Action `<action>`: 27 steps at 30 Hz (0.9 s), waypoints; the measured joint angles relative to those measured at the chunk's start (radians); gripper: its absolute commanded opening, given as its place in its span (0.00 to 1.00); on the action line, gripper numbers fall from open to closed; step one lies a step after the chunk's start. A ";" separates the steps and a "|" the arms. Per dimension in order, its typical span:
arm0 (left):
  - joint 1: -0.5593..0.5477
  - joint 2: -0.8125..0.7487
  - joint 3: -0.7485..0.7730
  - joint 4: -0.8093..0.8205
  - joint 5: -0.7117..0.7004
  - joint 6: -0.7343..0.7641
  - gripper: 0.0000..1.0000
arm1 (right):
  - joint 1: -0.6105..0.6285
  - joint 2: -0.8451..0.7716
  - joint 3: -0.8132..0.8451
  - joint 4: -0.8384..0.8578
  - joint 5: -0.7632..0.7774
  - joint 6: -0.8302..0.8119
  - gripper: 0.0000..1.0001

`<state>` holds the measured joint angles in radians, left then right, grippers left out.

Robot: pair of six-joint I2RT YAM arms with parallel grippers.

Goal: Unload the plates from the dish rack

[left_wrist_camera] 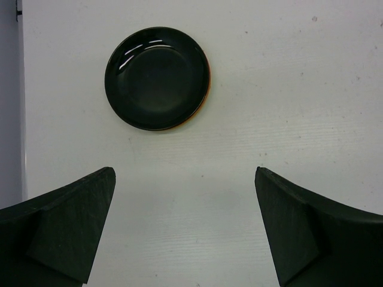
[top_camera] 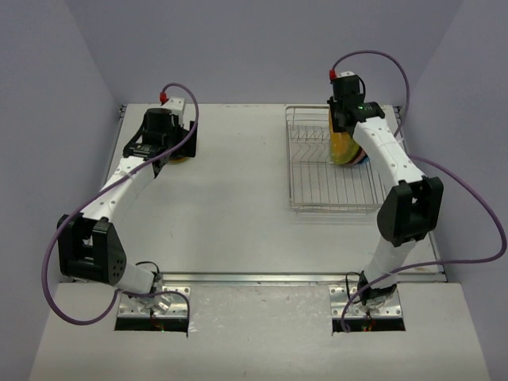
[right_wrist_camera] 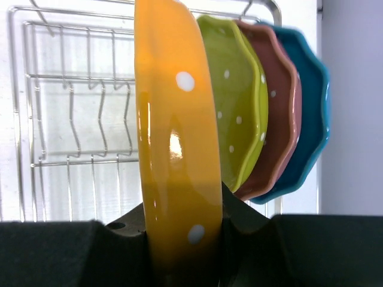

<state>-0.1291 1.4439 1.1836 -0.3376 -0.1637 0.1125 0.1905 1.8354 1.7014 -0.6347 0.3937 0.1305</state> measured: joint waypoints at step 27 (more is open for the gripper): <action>0.051 -0.092 0.002 0.133 0.861 -0.251 0.98 | 0.121 -0.246 -0.047 0.003 -0.514 0.006 0.00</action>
<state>-0.0784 1.3521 1.1856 -0.2043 0.6969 -0.1384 0.3119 1.5899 1.6539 -0.6319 -0.1198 0.1362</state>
